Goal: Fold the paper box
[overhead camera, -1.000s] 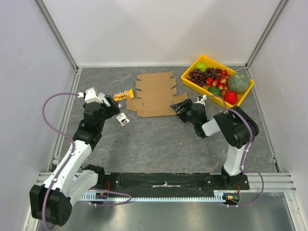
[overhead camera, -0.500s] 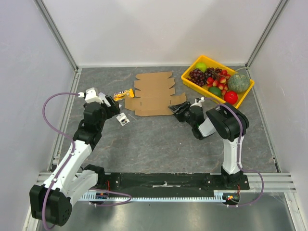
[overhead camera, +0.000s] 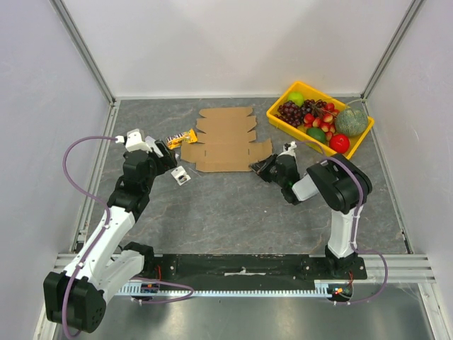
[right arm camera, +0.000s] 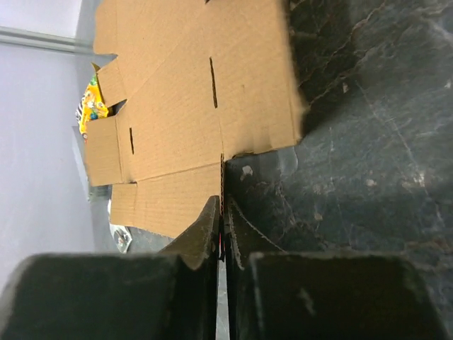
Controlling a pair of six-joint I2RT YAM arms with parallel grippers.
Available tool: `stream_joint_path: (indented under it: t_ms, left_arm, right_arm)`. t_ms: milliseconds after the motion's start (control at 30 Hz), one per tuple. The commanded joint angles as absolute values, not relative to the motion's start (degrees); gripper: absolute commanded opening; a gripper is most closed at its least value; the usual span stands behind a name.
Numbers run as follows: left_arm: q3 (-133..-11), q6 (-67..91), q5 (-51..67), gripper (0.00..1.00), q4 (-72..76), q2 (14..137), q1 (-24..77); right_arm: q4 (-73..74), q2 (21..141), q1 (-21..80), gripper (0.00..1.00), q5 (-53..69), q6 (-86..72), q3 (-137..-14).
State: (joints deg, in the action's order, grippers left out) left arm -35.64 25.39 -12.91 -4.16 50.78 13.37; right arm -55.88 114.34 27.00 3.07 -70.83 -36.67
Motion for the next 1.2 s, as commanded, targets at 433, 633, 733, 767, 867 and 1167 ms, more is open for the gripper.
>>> stream_joint_path:
  t_ms: [433,633,733,767,867,1167]
  left_arm:
    - [-36.83,25.75,-10.81,0.89,-1.67,50.98,13.36]
    - [-37.62,25.49,-9.93,0.89,-1.67,51.06,13.36]
    - [-38.67,25.05,-8.18,0.89,-1.15,51.59,13.36]
    - [-39.28,24.61,-6.96,0.89,-0.97,51.85,13.36]
    - [-42.0,22.68,-1.34,0.88,1.65,53.34,13.36]
    - [-57.72,14.86,25.11,0.86,10.81,62.48,13.36]
  right_arm:
    - [-16.72,90.54,27.25,0.0,1.76,-35.61,-47.89]
    - [-2.75,82.45,26.98,0.0,-3.6,-24.72,-53.25]
    - [5.68,79.9,26.98,0.0,-5.09,-17.95,-58.25]
    - [7.89,79.28,26.98,0.0,-5.36,-15.84,-60.19]
    - [16.84,79.27,26.9,0.0,-2.82,-9.86,-68.0]
    - [42.68,83.49,26.98,0.0,10.18,1.21,-90.59]
